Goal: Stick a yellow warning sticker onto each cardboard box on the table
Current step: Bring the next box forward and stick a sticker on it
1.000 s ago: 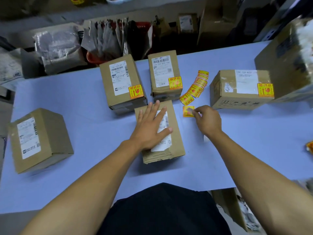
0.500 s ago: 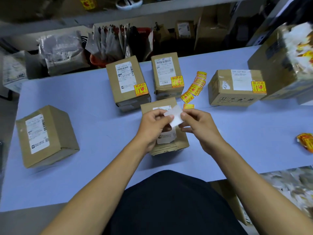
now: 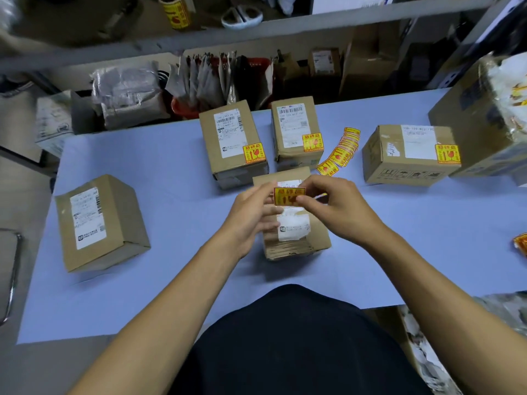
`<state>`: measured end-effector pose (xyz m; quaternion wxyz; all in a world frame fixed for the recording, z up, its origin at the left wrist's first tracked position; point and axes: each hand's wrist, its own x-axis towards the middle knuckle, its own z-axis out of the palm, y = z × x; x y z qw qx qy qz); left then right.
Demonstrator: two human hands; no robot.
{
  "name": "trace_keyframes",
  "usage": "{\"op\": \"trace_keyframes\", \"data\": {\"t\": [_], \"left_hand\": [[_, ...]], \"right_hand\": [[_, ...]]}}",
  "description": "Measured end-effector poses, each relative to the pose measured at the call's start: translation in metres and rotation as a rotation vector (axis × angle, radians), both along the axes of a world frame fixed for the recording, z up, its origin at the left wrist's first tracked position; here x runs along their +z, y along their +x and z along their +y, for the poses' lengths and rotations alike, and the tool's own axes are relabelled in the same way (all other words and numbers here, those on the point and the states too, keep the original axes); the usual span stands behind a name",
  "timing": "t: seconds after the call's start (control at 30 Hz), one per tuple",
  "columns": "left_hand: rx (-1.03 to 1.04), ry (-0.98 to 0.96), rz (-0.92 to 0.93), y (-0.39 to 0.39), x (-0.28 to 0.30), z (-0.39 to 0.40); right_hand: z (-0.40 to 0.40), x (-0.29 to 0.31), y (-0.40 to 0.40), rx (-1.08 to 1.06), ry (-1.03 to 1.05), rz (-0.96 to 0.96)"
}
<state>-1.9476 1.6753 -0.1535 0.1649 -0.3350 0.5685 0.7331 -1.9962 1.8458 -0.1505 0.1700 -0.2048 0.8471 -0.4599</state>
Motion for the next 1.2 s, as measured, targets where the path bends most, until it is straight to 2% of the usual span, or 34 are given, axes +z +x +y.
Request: {"op": "trace_keyframes", "data": {"t": [0.1,0.2,0.47,0.6,0.8,1.2], "left_hand": [[-0.017,0.008,0.089,0.004,0.003,0.003],[-0.078,-0.034,0.171,0.007,0.005,0.007],[-0.118,-0.101,0.206,0.008,0.011,0.008],[-0.153,-0.05,0.211,0.007,0.016,0.008],[-0.18,0.051,0.228,0.004,0.023,0.007],[-0.232,0.112,0.261,0.004,0.026,-0.001]], "right_hand": [[-0.003,0.003,0.001,-0.129,-0.147,-0.42],[-0.003,0.005,0.004,-0.166,-0.223,-0.605],[0.002,0.016,0.007,-0.199,-0.251,-0.587],[0.003,0.023,0.007,-0.199,-0.298,-0.612],[0.005,0.033,0.006,-0.201,-0.422,-0.759],[0.003,0.038,0.007,-0.089,-0.443,-0.807]]}}
